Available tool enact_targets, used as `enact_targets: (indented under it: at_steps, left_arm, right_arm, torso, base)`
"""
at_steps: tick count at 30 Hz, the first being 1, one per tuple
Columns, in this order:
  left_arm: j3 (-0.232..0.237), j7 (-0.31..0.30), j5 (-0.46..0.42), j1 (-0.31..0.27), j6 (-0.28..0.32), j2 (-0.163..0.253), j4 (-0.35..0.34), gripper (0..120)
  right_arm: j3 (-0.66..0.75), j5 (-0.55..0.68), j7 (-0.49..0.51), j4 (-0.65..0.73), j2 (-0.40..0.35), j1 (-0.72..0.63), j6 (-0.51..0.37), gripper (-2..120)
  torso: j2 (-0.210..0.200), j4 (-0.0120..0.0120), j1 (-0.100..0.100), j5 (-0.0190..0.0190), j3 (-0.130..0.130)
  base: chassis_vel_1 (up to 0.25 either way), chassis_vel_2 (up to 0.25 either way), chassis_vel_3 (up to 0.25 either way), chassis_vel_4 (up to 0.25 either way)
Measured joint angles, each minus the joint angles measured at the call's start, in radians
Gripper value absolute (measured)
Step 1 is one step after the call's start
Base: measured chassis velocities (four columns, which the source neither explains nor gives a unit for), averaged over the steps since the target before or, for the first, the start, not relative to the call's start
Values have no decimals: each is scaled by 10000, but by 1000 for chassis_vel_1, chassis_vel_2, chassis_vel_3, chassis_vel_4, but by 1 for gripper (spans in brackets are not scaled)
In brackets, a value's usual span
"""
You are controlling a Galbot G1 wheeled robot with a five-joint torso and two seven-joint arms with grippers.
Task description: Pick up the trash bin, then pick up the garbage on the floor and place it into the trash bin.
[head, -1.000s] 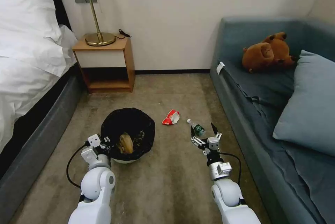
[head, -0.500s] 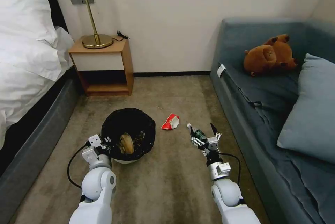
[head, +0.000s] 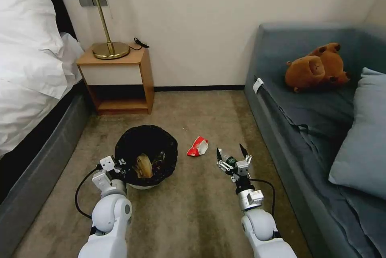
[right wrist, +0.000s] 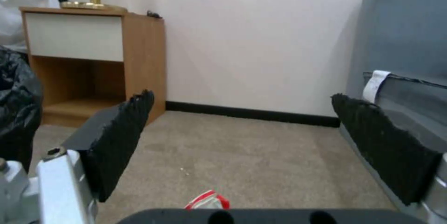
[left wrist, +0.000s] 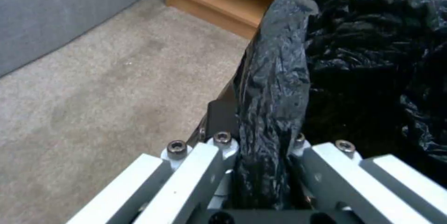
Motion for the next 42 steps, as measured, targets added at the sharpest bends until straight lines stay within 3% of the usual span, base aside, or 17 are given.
enact_targets:
  at_steps: [22, 34, 39, 42]
  left_arm:
    - [-8, 9, 84, -7, -3, -46, 21, 4]
    - [-8, 11, 54, 82, -40, -43, -57, 4]
    - [-25, 12, 46, 150, -43, -21, -151, 4]
    - [-26, 11, 47, 216, -44, -18, -238, 4]
  right_arm:
    - [-151, -73, -101, -189, -44, -2, 101, 96]
    - [-94, -835, 45, -768, -311, 254, 339, 100]
    - [80, -745, -887, -771, -559, 527, -416, 100]
    - [129, -280, -1877, -589, -904, 807, -1514, 100]
  torso:
    - [0, 0, 0, 0, 0]
    - [0, 1, 0, 1, 0]
    - [0, 0, 0, 2, -1]
    - [0, 0, 0, 0, 0]
  base:
    - [-82, 74, 88, -79]
    - [-57, 45, 49, -51]
    - [0, 0, 0, 0]
    - [0, 0, 0, 0]
